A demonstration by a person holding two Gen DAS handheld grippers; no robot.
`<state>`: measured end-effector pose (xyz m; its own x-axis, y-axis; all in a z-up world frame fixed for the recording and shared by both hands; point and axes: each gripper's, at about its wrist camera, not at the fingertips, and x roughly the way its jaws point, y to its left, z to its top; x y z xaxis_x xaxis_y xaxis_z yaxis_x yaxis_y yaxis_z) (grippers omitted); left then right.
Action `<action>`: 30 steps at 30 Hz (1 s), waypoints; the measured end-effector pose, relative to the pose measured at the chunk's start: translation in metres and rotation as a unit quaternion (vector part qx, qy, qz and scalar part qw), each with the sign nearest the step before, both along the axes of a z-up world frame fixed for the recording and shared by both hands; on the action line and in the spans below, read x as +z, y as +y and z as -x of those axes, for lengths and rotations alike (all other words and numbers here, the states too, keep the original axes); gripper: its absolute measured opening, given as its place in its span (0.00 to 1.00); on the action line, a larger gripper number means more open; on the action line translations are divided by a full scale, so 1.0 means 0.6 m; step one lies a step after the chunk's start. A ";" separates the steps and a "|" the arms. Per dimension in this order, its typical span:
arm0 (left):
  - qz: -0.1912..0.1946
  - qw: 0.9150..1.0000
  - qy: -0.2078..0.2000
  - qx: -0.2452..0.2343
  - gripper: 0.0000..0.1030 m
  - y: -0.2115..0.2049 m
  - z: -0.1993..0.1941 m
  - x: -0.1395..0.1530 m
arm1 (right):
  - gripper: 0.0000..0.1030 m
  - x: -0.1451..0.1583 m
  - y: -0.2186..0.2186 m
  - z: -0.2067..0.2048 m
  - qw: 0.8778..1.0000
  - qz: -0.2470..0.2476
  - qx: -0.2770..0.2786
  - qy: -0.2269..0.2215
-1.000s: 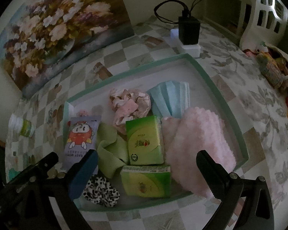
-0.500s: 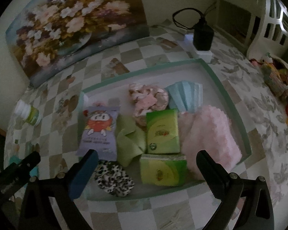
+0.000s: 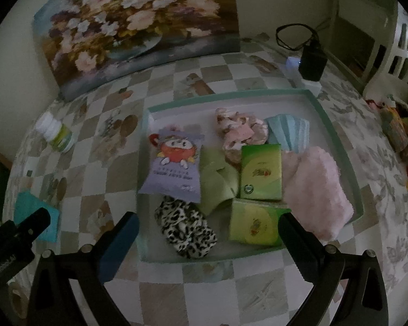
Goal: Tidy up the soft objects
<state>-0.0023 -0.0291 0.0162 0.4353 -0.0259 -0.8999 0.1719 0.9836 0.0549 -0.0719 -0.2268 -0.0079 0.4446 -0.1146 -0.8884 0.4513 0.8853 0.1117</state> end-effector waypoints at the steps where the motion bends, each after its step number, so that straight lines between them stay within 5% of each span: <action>1: 0.000 1.000 0.000 0.000 1.00 0.004 0.003 0.000 | 1.00 0.001 0.004 0.000 1.000 0.002 0.002 0.000; 30: -0.023 0.999 0.024 0.010 1.00 0.046 0.017 -0.023 | 1.00 0.015 0.048 0.009 0.999 0.024 0.024 -0.003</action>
